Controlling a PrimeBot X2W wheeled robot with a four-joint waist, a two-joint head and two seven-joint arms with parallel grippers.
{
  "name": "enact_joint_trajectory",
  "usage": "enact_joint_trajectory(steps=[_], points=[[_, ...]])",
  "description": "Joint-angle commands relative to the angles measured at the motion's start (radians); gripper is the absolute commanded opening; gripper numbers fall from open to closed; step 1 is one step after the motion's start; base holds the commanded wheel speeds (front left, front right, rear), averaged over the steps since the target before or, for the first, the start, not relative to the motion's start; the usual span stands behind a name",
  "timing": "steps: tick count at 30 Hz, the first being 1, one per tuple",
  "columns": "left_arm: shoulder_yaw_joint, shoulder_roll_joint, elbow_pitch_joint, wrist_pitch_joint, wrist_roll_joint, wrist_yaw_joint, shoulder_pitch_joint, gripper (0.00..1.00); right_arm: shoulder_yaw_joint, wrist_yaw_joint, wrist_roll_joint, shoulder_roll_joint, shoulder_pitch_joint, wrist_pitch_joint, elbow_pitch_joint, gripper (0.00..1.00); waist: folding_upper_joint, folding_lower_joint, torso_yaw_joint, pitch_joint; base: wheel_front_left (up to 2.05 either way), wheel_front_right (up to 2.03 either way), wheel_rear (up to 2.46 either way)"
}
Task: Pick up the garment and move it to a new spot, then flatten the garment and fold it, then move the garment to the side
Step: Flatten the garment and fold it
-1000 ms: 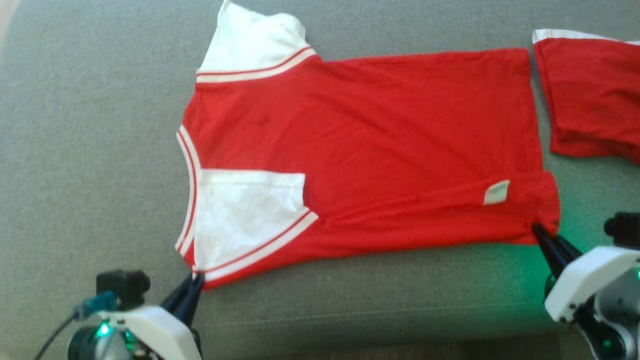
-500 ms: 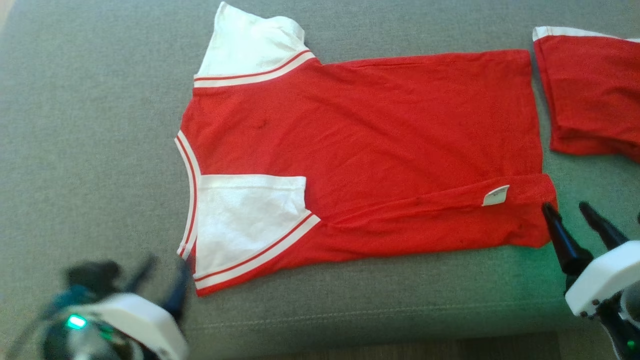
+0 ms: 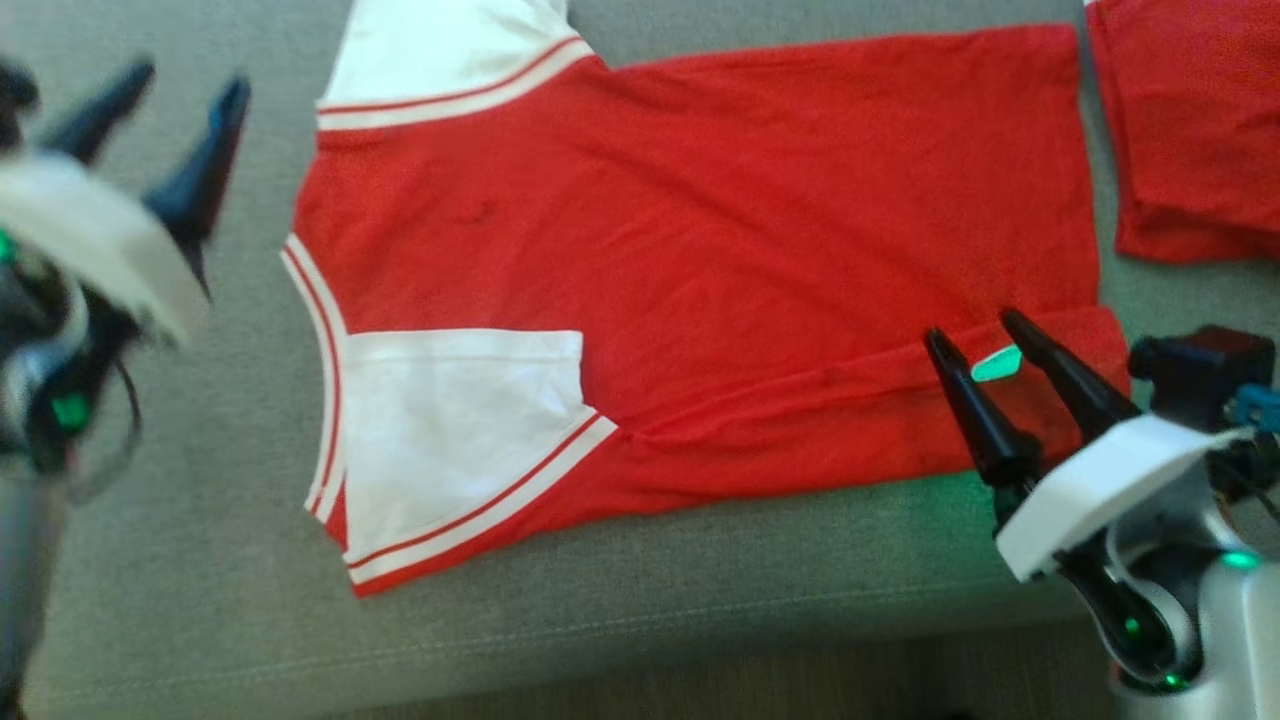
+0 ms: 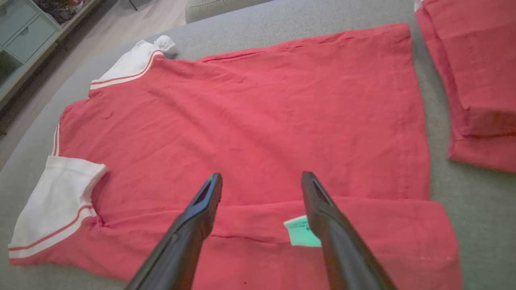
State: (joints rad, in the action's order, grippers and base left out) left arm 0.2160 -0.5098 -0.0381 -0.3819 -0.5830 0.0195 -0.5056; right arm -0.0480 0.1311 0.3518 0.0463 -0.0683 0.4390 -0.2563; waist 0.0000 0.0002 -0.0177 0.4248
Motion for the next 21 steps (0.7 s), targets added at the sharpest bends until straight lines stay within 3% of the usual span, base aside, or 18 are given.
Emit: enact_joint_trajectory(steps=[1,8,14,21], points=[[-0.031,-0.050,0.029,-0.024,-0.001,0.024,-0.111,1.00,0.040,0.000,0.007,0.004,-0.032,-0.020,-0.025,1.00,0.0000,-0.0002,-0.027,0.045,0.00,0.00,0.00],[0.043,-0.047,0.262,-0.118,-0.028,0.090,-0.400,1.00,0.119,0.000,0.018,0.004,-0.107,-0.062,0.014,1.00,0.0000,-0.0002,-0.082,0.127,0.00,0.00,0.00],[0.106,-0.062,0.410,-0.154,-0.025,0.106,-0.559,1.00,0.146,0.000,0.047,0.004,-0.152,-0.113,0.037,1.00,0.0000,-0.0002,-0.130,0.180,0.00,0.00,0.00],[0.177,-0.091,0.502,-0.179,-0.025,0.110,-0.636,1.00,0.167,0.000,0.064,0.004,-0.167,-0.150,0.054,1.00,0.0000,-0.0002,-0.163,0.213,0.00,0.00,0.00]])
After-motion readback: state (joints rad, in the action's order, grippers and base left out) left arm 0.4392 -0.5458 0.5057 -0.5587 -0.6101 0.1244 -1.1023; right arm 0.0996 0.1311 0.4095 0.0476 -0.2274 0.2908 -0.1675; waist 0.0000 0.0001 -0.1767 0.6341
